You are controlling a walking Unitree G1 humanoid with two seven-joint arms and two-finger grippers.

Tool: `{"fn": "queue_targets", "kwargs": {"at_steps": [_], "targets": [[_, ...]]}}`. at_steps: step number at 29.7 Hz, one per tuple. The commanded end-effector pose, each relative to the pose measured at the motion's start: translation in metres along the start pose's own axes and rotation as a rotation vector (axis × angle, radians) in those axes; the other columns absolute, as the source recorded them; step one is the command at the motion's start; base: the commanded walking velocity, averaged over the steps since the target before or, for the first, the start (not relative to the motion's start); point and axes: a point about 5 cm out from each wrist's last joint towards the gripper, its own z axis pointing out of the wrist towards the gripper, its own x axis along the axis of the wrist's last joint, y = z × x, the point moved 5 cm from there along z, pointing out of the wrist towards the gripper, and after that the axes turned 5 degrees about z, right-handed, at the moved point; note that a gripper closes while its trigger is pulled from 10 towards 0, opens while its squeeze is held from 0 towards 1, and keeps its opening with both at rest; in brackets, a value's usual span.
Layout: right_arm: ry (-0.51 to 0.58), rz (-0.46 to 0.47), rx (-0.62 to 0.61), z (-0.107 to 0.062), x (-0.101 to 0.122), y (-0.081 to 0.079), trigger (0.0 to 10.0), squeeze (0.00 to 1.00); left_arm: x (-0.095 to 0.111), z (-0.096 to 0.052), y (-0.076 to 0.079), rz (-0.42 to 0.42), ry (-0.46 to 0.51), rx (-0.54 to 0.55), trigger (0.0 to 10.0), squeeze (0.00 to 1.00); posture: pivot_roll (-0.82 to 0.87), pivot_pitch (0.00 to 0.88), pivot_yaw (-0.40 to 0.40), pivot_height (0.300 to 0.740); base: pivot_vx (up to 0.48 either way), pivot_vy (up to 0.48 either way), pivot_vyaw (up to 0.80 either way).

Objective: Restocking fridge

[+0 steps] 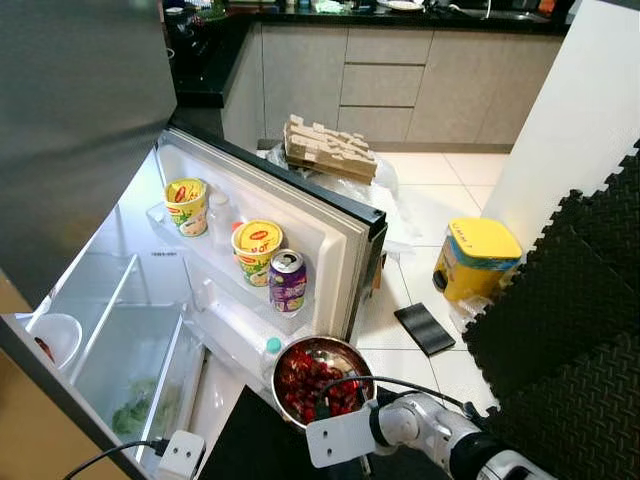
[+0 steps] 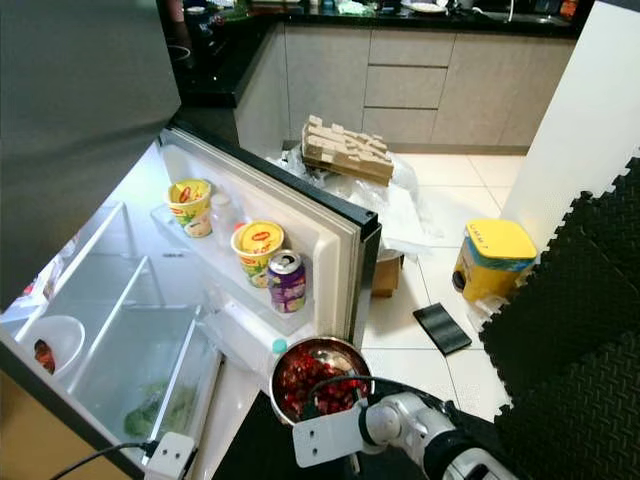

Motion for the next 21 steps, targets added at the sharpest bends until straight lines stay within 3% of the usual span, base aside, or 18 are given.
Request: {"fn": "queue_targets", "kwargs": {"at_steps": [1,9,15,17,20,21], "targets": [[-0.005,-0.026,-0.081,-0.007,0.001,0.023,10.0,0.0,0.0,0.0,0.0,0.006,-0.006,-0.002,10.0,0.0,-0.02,0.0,-0.046,0.74,0.0,0.0,0.0],[-0.125,0.016,-0.156,-0.03,-0.037,0.044,10.0,0.0,0.0,0.001,0.001,0.008,-0.002,-0.005,10.0,0.0,-0.02,0.0,-0.048,0.74,0.0,0.0,0.0],[-0.16,0.033,-0.182,-0.039,-0.05,0.05,10.0,0.0,0.001,0.001,0.001,0.008,0.0,-0.006,10.0,0.0,-0.02,0.0,-0.048,0.74,0.0,0.0,0.0],[-0.229,0.072,-0.241,-0.058,-0.075,0.06,10.0,0.0,0.001,0.001,0.002,0.008,0.003,-0.008,10.0,0.0,-0.02,0.0,-0.051,0.74,0.0,0.0,0.0],[-0.229,0.072,-0.241,-0.058,-0.075,0.06,10.0,0.0,0.001,0.001,0.002,0.008,0.003,-0.008,10.0,0.0,-0.02,0.0,-0.051,0.74,0.0,0.0,0.0],[-0.275,0.095,-0.285,-0.071,-0.09,0.067,10.0,0.0,0.001,0.001,0.003,0.007,0.004,-0.009,10.0,0.0,-0.02,0.0,-0.054,0.74,0.0,0.0,0.0]]}}
